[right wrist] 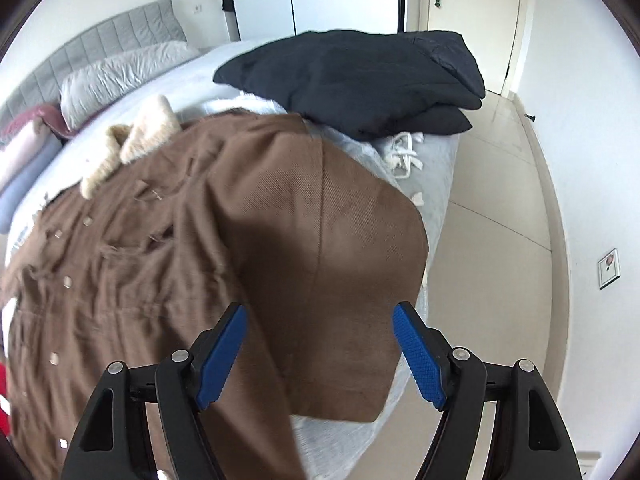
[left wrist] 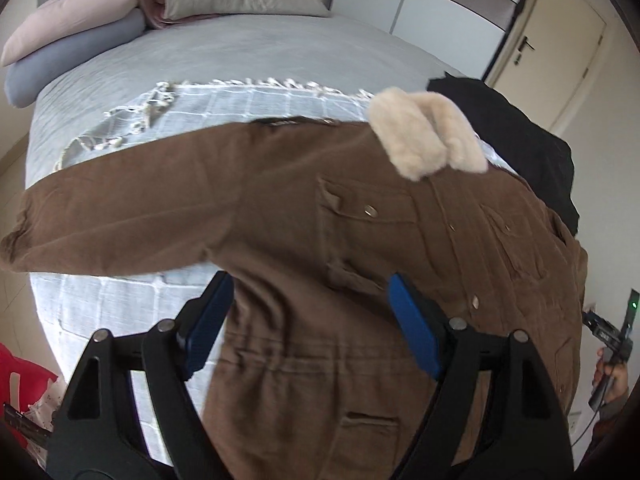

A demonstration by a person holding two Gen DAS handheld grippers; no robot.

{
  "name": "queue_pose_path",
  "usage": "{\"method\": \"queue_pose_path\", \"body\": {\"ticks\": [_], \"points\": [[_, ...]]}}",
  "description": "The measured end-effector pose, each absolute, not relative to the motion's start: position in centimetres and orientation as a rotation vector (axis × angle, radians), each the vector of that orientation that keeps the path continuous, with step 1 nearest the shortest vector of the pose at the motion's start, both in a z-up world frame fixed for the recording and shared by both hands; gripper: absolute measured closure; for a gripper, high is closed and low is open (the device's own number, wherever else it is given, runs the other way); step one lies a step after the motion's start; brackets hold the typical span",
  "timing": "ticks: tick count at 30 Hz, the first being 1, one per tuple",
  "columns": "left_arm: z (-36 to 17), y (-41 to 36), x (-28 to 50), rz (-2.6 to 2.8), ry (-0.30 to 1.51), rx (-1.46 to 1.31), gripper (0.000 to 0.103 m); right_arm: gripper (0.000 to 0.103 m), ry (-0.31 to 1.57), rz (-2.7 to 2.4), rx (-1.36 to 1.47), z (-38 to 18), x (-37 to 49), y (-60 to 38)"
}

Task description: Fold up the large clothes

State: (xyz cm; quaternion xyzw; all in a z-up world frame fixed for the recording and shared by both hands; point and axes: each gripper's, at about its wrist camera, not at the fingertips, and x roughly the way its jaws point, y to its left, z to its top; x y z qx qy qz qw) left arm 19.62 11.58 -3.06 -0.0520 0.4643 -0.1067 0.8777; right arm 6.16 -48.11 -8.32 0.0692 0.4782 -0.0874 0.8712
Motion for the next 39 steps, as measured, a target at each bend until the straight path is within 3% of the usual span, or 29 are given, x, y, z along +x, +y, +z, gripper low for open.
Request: {"method": "queue_pose_path", "body": {"ticks": [4,6,7,8,15,19,22,23,33,34,36,37,39], "points": [[-4.9,6.4,17.7,-0.302,1.002,-0.032,0.023,0.028,1.055,-0.109,0.129,-11.6,7.3,-47.7],[-5.9,4.4,17.3,-0.325,1.012,-0.001,0.023,0.044,1.047,-0.081,0.151,-11.3,7.3,-48.2],[-6.3,3.6,17.1,-0.334,1.016,0.011,0.023,0.066,1.043,-0.073,0.169,-10.8,7.2,-48.7],[-6.6,2.7,16.9,-0.343,1.018,0.025,0.023,0.098,1.038,-0.087,0.170,-9.8,7.1,-49.4],[-7.0,-0.6,16.8,-0.381,1.020,0.090,0.023,0.103,0.853,-0.422,0.074,0.9,6.3,-56.6],[-6.8,-0.8,17.2,-0.367,0.986,0.102,0.023,0.092,0.750,-0.450,0.218,5.8,4.9,-59.9],[-7.5,-0.7,17.9,-0.344,0.992,0.059,0.023,0.049,0.762,-0.304,0.164,5.4,5.7,-56.0],[-7.8,-0.7,18.1,-0.338,1.003,0.031,0.023,0.045,0.770,-0.264,0.139,4.6,6.2,-54.3],[-7.9,0.1,18.1,-0.347,1.023,-0.164,0.022,0.045,0.946,-0.178,0.114,-5.7,15.5,-45.4],[-7.9,0.2,18.2,-0.339,1.022,-0.173,0.022,0.046,0.942,-0.213,0.107,-6.4,16.2,-45.5],[-7.8,0.3,18.3,-0.326,1.024,-0.179,0.022,0.069,0.929,-0.235,0.154,-6.9,16.1,-46.4],[-7.7,0.4,18.4,-0.329,1.022,-0.181,0.022,0.098,0.926,-0.234,0.184,-6.7,16.2,-47.0],[-7.6,0.7,18.6,-0.336,1.014,-0.170,0.022,0.100,0.897,-0.310,0.165,-5.2,15.8,-48.5]]}}
